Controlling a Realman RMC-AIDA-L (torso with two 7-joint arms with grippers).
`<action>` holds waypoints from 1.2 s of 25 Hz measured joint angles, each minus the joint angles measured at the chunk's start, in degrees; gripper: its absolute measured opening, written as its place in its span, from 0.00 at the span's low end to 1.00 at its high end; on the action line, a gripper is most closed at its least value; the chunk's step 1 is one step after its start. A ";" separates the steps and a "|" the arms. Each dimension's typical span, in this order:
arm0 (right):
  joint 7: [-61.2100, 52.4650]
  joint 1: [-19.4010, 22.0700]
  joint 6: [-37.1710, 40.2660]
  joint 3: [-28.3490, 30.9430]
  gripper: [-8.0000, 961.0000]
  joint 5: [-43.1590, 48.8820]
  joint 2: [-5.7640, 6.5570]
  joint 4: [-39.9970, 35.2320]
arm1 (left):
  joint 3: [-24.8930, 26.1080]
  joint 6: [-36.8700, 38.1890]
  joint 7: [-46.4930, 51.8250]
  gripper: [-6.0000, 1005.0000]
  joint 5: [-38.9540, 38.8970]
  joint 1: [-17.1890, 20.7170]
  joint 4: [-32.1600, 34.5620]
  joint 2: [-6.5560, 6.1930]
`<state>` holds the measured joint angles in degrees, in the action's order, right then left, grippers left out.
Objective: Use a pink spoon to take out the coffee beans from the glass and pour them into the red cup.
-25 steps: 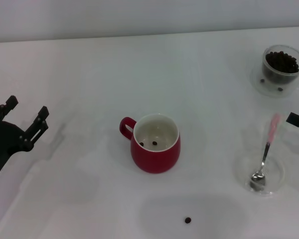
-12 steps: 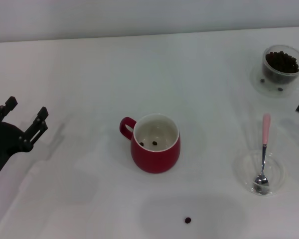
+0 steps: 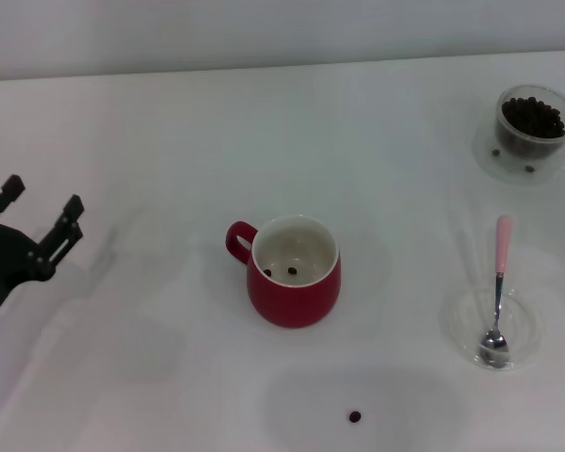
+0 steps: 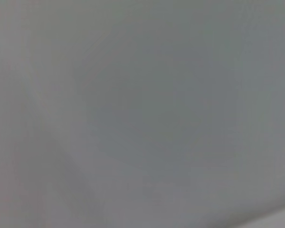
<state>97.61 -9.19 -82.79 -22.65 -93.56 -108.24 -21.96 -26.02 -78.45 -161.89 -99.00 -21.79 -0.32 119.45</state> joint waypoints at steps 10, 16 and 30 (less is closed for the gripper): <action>20.23 -1.77 6.87 18.45 0.19 -0.12 -5.27 0.98 | 0.00 0.09 0.00 0.77 -6.28 0.28 -0.10 -0.01; 24.90 -4.15 13.51 20.85 0.19 -0.93 -5.87 1.17 | 0.00 0.53 0.00 0.77 -11.23 0.01 -0.47 0.00; 41.53 -6.60 16.98 21.31 0.19 -16.50 -4.30 2.95 | 0.00 1.76 0.00 0.77 -21.30 -0.92 -0.64 0.16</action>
<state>139.14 -15.80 -65.81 -1.34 -110.07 -112.54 -19.02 -26.01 -76.70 -161.89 -120.30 -22.71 -0.97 119.61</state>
